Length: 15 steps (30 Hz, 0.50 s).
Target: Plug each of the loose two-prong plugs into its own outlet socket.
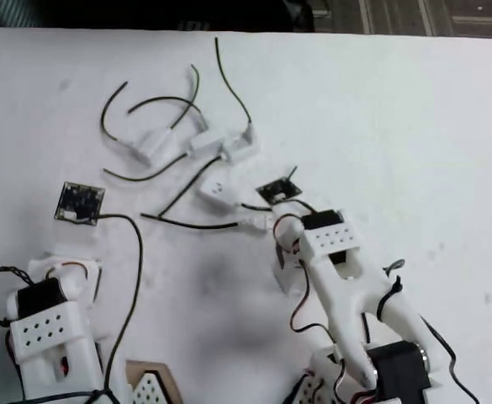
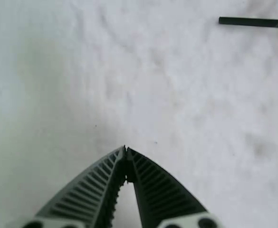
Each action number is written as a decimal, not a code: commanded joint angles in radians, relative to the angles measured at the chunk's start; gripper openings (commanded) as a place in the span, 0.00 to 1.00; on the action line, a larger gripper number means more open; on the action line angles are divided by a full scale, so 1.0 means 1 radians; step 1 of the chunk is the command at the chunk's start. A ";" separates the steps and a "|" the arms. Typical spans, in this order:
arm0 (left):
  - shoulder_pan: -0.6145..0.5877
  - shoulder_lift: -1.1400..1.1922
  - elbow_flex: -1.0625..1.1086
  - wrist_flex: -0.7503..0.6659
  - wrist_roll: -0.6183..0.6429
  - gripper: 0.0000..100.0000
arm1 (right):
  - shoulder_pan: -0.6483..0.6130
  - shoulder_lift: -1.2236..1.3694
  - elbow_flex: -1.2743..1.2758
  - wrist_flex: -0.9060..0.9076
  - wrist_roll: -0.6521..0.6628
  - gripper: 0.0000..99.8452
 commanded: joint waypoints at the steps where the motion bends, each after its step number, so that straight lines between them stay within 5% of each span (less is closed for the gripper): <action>1: 0.001 -0.015 0.000 -0.015 0.002 0.02 | -0.038 -0.004 -0.038 0.005 -0.018 0.16; 15: -0.001 -0.015 0.000 -0.015 0.002 0.02 | 0.010 -0.005 -0.092 -0.005 -0.021 0.16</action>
